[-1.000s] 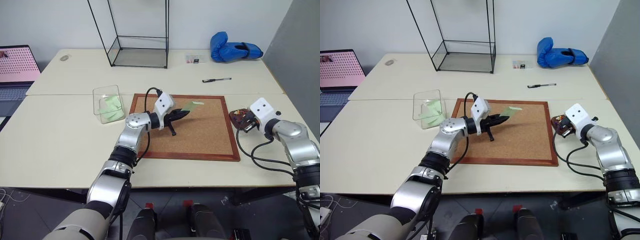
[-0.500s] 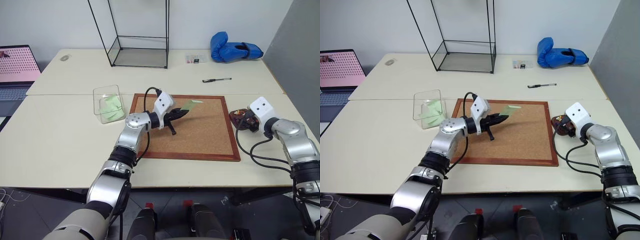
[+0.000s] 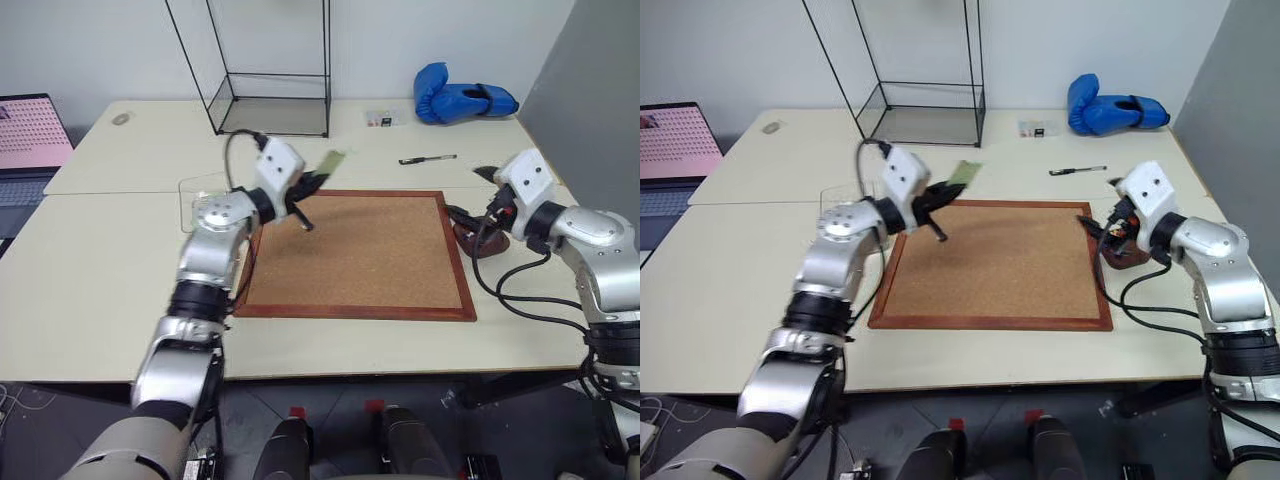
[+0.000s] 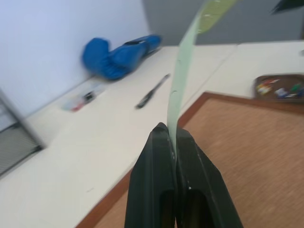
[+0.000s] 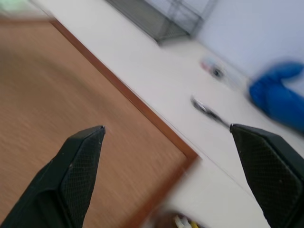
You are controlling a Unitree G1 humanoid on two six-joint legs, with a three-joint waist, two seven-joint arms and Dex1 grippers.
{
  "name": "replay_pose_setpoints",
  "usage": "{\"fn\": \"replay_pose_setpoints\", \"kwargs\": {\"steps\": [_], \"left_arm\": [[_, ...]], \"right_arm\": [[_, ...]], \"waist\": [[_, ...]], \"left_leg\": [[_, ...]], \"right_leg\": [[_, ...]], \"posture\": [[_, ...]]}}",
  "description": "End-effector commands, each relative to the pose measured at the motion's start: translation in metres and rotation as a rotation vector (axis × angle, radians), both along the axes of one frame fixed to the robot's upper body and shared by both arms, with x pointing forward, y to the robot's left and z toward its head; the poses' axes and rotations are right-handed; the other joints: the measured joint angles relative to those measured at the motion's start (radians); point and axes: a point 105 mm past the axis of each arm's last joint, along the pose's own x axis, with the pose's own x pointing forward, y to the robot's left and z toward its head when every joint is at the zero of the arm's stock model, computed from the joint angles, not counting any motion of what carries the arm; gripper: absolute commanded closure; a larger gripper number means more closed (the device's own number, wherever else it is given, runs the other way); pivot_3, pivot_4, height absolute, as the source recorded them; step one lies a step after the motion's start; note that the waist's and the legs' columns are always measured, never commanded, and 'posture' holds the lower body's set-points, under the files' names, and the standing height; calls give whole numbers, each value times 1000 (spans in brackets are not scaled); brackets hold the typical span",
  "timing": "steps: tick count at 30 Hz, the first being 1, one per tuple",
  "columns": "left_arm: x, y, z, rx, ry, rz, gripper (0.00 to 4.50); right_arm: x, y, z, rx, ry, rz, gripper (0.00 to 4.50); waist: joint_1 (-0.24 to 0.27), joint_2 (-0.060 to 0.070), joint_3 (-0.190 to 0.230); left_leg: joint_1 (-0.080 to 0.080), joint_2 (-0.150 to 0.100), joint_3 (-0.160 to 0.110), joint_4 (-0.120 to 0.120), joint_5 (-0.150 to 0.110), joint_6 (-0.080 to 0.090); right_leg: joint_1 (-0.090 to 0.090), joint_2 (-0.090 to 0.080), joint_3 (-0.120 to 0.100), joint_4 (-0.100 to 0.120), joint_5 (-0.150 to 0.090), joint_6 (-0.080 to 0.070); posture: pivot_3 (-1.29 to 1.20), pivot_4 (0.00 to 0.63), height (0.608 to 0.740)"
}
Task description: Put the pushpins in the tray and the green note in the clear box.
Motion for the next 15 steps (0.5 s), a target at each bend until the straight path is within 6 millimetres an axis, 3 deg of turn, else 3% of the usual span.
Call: {"fn": "replay_pose_setpoints", "kwargs": {"steps": [1, 7, 12, 15], "left_arm": [[-9, 42, 16, 28, -23, 156, 4500], [-21, 113, 15, 48, 22, 443, 4500], [-22, 153, 4, 64, 47, 613, 4500], [-18, 163, -5, 62, 79, 656, 4500]], "right_arm": [[-18, 34, 27, 65, -64, 176, 32], [-30, 79, 25, 100, -18, 356, 32], [-35, 103, 16, 97, 6, 426, 32], [-38, 111, 14, 100, 11, 443, 32]], "waist": [[2, -1, 0], [6, -1, 1], [15, -1, 1], [21, -1, 1]], "left_leg": [[0, -1, -1, 0, 0, 0], [0, 0, -1, 1, 0, 0], [0, -1, -1, 0, 0, 0], [0, -1, -1, 0, 0, 0]], "right_leg": [[0, 0, 0, 0, 0, 0], [1, 0, -1, 0, 0, 0], [1, -1, -1, 0, 0, 0], [0, -1, -1, -1, 0, 0]], "posture": [[0, 150, 740], [0, 150, 740], [0, 150, 740], [0, 150, 740]]}}
